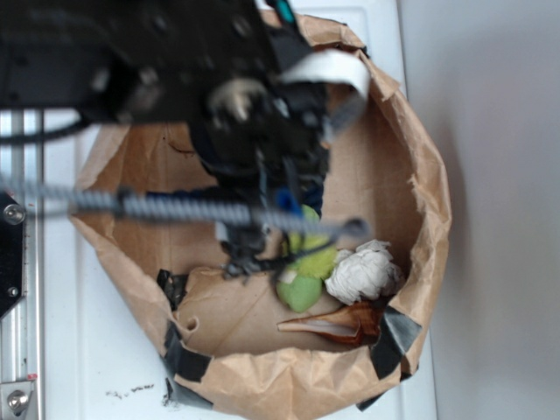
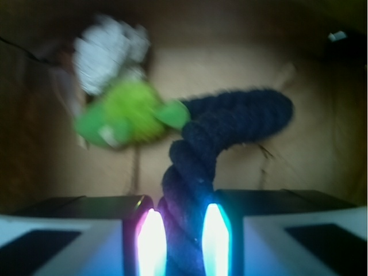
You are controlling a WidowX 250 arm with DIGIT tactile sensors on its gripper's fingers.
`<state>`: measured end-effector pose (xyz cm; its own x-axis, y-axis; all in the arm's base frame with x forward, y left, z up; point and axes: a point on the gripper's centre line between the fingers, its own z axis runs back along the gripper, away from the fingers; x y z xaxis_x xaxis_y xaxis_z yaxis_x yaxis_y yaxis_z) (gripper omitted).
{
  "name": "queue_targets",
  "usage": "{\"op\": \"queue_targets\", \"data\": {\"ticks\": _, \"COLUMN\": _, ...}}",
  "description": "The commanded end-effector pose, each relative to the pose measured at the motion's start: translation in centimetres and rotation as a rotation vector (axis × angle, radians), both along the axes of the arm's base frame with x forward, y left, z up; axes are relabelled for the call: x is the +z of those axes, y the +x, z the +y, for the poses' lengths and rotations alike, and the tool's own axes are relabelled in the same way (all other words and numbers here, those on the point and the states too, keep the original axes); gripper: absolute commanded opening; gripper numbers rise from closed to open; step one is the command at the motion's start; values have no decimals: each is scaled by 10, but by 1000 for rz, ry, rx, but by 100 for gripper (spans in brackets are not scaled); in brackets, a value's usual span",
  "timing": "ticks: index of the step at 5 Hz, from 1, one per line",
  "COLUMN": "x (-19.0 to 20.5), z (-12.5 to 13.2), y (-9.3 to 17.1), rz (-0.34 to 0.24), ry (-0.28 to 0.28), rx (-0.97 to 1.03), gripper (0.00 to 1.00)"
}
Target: Grab the blue rope.
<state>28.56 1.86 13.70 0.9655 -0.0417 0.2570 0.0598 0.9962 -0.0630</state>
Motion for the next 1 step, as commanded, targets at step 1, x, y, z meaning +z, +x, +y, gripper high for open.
{"op": "queue_targets", "data": {"ticks": 1, "x": 32, "z": -6, "y": 16, "rz": -47, "ry": -11, "rx": -6, "gripper": 0}}
